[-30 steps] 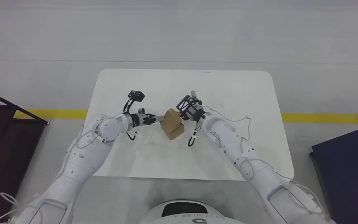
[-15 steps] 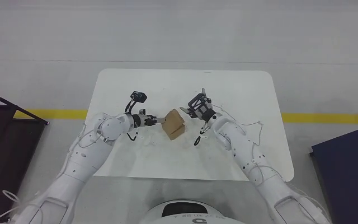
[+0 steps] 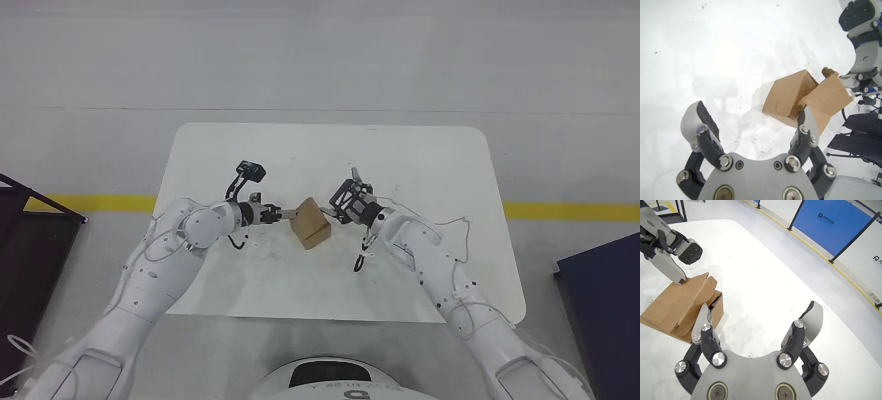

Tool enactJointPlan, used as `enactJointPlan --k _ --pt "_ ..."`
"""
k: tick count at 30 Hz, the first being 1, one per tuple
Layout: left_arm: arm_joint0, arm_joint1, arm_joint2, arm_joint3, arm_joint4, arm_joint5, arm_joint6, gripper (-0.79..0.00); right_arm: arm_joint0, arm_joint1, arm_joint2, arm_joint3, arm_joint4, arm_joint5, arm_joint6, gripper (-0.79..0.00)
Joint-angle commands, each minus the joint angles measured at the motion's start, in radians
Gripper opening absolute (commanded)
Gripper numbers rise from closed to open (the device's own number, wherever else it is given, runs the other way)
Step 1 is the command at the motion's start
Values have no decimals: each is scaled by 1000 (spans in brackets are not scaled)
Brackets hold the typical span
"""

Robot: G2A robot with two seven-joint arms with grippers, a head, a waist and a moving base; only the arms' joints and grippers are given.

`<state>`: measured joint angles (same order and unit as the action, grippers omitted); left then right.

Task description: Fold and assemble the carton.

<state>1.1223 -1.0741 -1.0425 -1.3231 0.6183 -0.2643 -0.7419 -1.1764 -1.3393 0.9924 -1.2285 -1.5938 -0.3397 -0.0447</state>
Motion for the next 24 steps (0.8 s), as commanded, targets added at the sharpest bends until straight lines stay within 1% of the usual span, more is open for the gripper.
enactJointPlan --k 1,6,11,24 --pt "-5 -2 11 -3 23 2 1 0 2 -1 -1 1 2 4 4 0" --pt "-18 -8 27 5 40 12 6 0 8 -3 -8 4 -3 10 33 0" --pt "-21 -11 25 15 27 11 17 0 10 -4 -11 8 -2 7 33 0" --pt "-32 -16 27 35 26 22 3 0 11 -3 -9 10 -3 13 36 0"
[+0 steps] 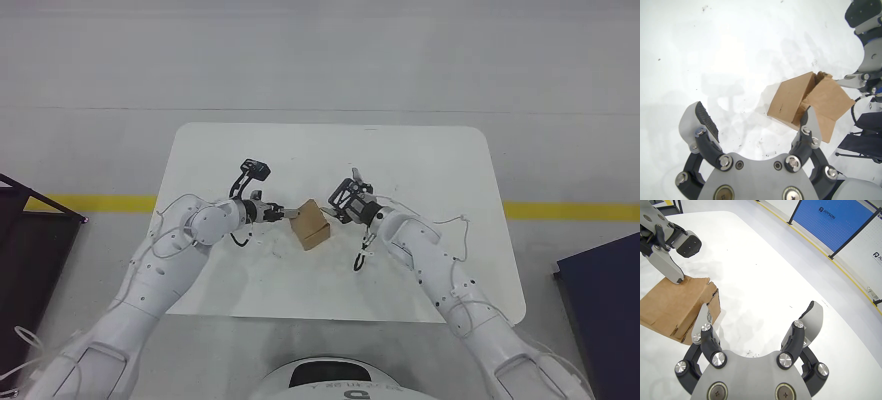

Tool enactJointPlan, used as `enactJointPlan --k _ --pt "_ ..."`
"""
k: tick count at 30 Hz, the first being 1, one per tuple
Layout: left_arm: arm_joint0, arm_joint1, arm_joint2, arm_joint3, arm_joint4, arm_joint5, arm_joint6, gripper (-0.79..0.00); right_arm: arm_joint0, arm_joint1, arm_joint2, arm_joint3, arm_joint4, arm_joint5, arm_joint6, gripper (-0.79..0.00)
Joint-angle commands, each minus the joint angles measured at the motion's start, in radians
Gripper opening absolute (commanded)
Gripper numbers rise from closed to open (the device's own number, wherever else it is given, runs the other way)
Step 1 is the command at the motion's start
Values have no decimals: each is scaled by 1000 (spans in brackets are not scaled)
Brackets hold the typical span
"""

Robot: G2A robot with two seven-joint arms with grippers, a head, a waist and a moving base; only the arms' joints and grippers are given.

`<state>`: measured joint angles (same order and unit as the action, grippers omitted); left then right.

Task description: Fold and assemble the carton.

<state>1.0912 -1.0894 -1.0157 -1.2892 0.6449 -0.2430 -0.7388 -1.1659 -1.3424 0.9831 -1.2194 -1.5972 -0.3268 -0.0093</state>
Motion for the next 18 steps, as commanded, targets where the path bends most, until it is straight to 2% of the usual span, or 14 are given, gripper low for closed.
enactJointPlan --k 1,11,18 --pt "-2 -1 1 3 -1 1 -3 0 1 0 0 3 0 -3 4 0" --pt "-12 -6 6 20 2 6 -5 0 13 -3 -4 23 11 -7 10 0" --pt "-13 -8 5 24 4 4 -5 0 -2 4 19 -23 12 2 -46 0"
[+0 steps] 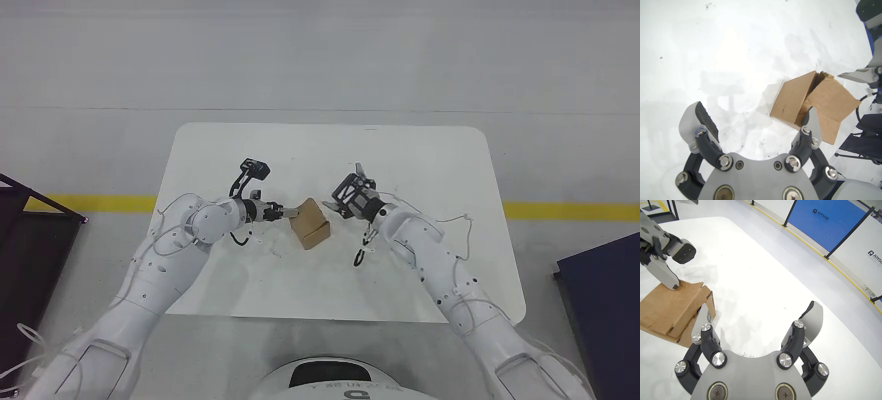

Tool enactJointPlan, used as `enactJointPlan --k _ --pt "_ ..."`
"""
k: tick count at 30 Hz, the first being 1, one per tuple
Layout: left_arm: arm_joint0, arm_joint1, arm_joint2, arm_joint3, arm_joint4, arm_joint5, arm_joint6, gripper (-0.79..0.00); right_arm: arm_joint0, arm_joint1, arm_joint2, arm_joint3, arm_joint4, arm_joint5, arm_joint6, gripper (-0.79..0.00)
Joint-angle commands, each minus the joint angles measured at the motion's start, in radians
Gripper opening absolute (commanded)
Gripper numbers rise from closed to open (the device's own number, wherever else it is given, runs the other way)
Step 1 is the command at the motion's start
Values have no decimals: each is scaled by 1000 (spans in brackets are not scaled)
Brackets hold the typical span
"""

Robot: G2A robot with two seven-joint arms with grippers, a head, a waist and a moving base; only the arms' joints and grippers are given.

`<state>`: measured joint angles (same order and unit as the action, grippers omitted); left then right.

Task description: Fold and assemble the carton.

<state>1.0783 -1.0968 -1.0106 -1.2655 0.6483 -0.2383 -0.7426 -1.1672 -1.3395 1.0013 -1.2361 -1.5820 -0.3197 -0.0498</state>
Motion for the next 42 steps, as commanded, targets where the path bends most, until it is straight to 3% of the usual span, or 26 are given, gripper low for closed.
enactJointPlan --k 1,10,24,31,42 --pt "0 0 0 1 0 -1 -1 0 -4 2 1 -15 -2 -14 -19 0" --pt "2 -1 -4 0 3 -5 -1 0 15 0 -27 -1 -16 -71 -4 0" --pt "8 -2 -10 -2 8 -10 -6 0 40 -10 -44 59 10 -60 10 0" --pt "10 -2 -13 -4 10 -13 -5 0 8 -5 10 48 67 21 -44 0" --pt "17 -2 -17 -10 14 -17 -4 0 62 -18 -44 57 35 -10 72 0"
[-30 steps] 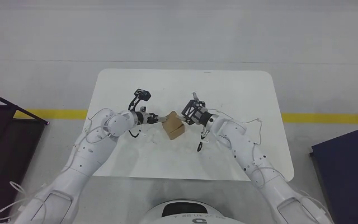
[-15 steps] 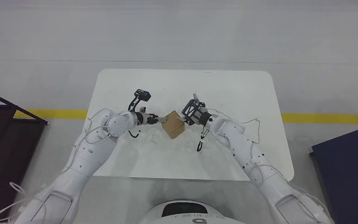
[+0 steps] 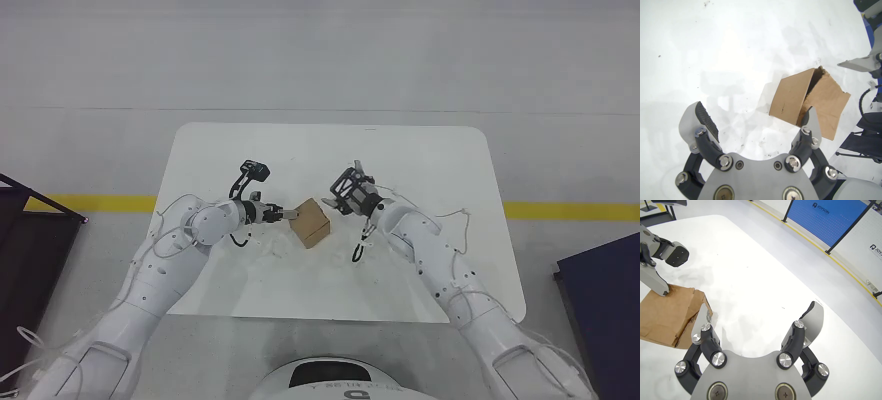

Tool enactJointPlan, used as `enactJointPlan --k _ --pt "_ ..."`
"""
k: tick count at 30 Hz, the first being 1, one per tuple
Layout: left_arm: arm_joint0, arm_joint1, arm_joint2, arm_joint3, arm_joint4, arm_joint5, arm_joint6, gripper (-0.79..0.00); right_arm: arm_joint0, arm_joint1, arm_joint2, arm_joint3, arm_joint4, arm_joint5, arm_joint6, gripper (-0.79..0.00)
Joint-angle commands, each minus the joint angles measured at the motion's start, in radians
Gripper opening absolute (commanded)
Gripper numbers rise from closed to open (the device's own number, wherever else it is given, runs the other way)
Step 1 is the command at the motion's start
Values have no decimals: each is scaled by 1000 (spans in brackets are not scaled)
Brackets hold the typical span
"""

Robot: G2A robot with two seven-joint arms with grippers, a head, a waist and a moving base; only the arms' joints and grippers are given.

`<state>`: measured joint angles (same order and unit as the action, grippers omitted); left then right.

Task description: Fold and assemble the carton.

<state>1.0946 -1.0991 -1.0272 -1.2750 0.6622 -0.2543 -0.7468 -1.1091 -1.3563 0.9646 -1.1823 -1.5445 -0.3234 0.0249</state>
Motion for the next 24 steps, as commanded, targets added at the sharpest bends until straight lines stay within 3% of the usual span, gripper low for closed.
enactJointPlan --k 1,11,24 --pt "1 0 -1 -1 3 0 2 0 11 -3 -17 8 -9 -15 -3 0" --pt "10 2 -9 -12 11 -3 7 0 51 -14 -62 59 -20 -95 1 0" --pt "27 5 -25 -27 11 -6 14 0 70 -22 -73 88 3 -105 13 0"
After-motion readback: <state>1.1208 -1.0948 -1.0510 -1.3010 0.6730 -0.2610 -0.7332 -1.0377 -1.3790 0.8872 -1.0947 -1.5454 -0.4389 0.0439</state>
